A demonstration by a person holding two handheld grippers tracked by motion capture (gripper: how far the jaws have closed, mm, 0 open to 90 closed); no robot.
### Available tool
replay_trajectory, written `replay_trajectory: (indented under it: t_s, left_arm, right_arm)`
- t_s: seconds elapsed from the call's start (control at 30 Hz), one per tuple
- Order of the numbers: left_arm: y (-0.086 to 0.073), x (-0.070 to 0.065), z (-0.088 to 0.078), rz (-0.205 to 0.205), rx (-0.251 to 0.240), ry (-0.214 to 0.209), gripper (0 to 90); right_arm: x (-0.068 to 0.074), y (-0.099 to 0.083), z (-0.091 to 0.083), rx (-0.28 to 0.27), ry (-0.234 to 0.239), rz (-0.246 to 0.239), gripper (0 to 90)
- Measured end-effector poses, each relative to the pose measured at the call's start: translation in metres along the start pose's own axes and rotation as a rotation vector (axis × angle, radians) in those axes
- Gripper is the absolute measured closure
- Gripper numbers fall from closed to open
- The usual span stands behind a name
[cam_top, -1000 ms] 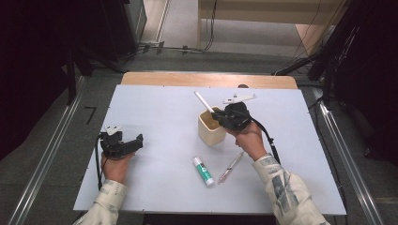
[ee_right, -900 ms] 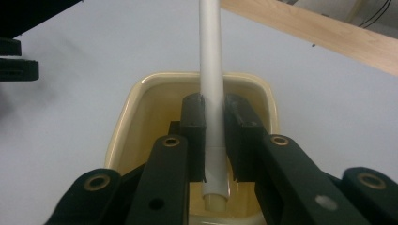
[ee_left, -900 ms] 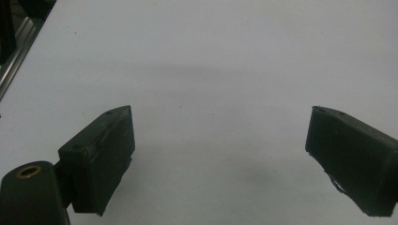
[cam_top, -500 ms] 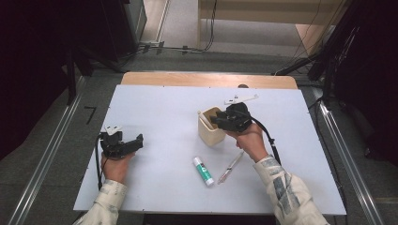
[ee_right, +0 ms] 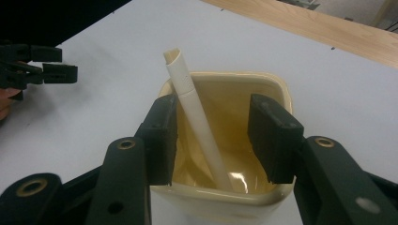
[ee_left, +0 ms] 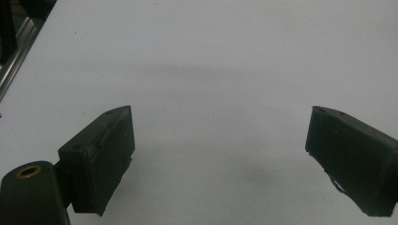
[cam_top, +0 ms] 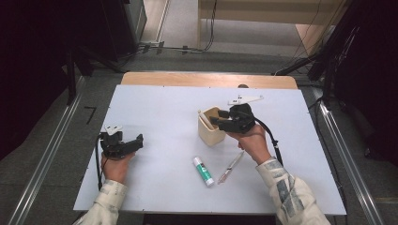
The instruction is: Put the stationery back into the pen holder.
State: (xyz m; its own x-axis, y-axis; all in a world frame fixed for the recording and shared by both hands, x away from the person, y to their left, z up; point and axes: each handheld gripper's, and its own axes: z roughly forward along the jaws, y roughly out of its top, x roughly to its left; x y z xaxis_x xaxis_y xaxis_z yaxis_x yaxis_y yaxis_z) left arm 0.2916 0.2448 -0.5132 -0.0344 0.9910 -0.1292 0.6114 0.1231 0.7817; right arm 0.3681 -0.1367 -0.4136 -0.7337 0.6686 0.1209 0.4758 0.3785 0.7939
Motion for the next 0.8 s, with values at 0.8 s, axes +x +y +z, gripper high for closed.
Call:
replay_trajectory:
  t_s: [0.8]
  left_arm:
    - [0.000,0.000,0.000,0.000,0.003,0.000,9.4]
  right_arm:
    - [0.005,-0.021,-0.024,-0.029,0.008,0.003,38.7]
